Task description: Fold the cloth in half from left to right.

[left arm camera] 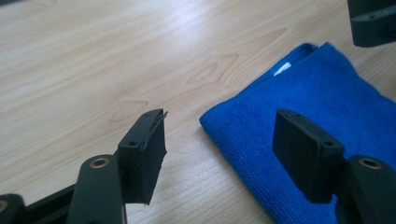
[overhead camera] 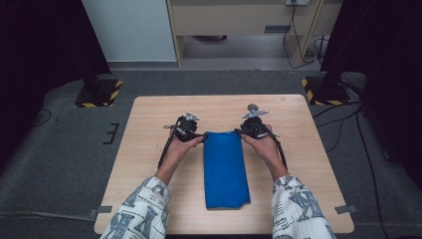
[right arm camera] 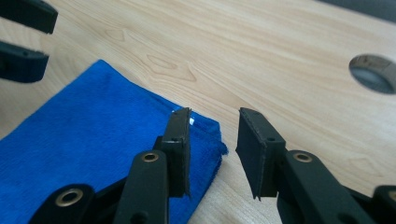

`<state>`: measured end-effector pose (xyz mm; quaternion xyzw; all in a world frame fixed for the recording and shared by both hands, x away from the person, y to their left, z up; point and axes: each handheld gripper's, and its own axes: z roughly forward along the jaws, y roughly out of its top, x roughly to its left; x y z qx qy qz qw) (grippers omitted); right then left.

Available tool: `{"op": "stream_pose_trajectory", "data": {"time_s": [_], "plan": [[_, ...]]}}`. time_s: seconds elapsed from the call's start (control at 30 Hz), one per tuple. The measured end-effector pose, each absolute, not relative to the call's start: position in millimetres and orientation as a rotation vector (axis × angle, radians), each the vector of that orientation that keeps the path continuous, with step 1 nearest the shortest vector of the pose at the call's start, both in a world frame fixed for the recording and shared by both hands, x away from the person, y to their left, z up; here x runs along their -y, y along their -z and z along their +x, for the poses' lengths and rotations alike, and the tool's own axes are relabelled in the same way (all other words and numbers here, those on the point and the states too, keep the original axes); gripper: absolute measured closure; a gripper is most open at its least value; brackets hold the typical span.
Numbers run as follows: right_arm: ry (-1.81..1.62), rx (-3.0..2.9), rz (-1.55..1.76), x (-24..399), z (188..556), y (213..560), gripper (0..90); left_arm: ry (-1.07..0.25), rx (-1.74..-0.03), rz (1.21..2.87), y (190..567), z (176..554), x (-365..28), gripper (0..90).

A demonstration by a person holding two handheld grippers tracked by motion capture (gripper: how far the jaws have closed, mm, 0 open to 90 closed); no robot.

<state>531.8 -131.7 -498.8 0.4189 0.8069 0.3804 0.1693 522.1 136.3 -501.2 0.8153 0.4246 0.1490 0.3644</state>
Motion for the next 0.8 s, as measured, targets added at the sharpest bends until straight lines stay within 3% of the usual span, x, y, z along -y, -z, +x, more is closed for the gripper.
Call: {"op": "stream_pose_trajectory", "data": {"time_s": [0.5,0.8], "plan": [[-1.013,-2.351,1.232,119,549,525,58.0,-0.345,-1.118,2.096,529,535,-131,36.1],[-1.062,-2.4,1.202,122,546,527,84.2,-0.302,-1.081,2.081,529,533,-123,55.8]]}}
